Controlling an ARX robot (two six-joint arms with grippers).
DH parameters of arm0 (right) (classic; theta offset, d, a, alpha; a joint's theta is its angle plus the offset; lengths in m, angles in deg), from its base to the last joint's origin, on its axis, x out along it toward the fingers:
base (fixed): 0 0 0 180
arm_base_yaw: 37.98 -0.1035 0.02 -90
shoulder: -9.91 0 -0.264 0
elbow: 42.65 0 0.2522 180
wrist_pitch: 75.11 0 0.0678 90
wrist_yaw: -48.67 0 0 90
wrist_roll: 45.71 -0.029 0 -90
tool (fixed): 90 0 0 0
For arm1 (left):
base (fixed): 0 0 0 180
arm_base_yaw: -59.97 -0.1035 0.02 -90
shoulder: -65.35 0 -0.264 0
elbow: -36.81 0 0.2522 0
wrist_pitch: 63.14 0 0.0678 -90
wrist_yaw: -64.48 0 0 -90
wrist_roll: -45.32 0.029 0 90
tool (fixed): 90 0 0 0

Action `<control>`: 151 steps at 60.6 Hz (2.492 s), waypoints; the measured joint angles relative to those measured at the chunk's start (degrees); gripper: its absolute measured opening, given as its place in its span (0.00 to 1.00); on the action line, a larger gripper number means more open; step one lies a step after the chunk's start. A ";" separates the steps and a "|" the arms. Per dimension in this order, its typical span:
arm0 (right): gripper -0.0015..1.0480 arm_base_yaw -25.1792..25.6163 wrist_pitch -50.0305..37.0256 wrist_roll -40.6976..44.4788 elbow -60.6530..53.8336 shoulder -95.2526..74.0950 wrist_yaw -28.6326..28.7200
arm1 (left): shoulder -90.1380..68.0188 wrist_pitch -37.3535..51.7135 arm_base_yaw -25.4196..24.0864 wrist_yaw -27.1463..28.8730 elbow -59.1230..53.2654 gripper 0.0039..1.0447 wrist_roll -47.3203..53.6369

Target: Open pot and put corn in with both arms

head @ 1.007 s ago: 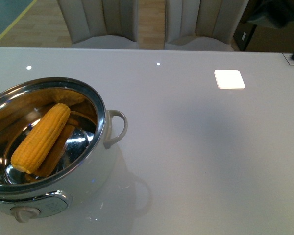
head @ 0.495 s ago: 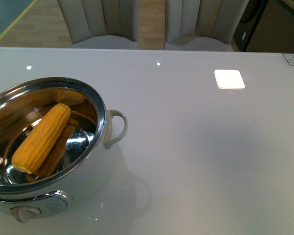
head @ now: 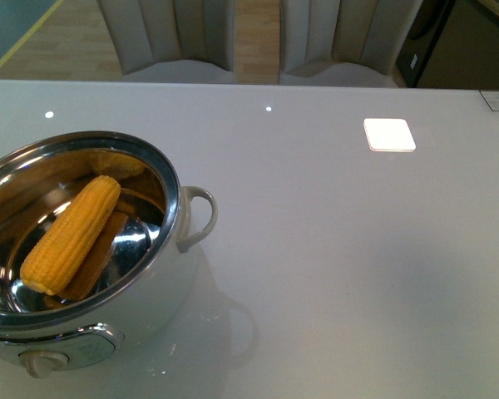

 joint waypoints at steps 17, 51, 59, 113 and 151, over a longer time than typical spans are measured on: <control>0.02 6.80 5.38 0.37 -3.15 8.68 6.19 | 0.00 0.00 0.00 0.00 0.00 0.93 0.00; 0.02 6.93 15.32 0.42 -5.64 22.51 6.62 | 0.00 -0.02 0.00 -0.02 0.00 0.93 0.00; 0.02 6.93 18.16 0.42 -5.64 25.49 6.62 | 0.00 -0.02 0.00 -0.02 0.00 0.93 0.00; 0.12 6.95 33.68 0.48 -5.62 40.65 6.62 | 0.00 -0.02 0.00 -0.02 0.00 0.93 0.00; 0.91 6.95 33.68 0.48 -5.62 40.68 6.62 | 0.00 -0.02 0.00 -0.02 0.00 0.93 0.00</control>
